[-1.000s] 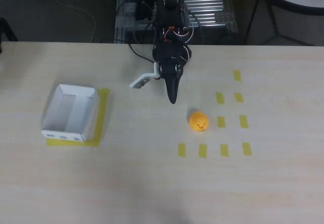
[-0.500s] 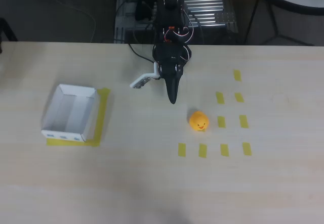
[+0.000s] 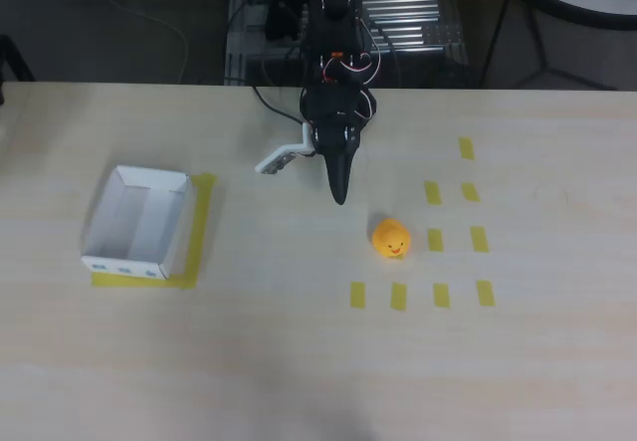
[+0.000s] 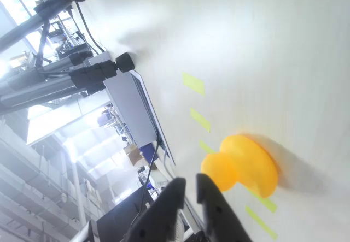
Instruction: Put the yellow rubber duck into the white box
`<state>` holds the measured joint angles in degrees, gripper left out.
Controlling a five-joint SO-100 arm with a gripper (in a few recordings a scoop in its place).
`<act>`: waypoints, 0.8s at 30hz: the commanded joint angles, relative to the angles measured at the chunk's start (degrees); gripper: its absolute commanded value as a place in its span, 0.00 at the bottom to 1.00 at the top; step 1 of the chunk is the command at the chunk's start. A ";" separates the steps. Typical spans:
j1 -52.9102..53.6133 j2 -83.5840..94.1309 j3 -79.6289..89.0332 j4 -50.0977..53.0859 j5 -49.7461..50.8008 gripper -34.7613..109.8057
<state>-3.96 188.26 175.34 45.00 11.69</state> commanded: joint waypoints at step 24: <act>-12.57 -85.69 -81.30 39.29 -48.16 0.56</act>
<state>-11.87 109.86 106.96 78.22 -34.01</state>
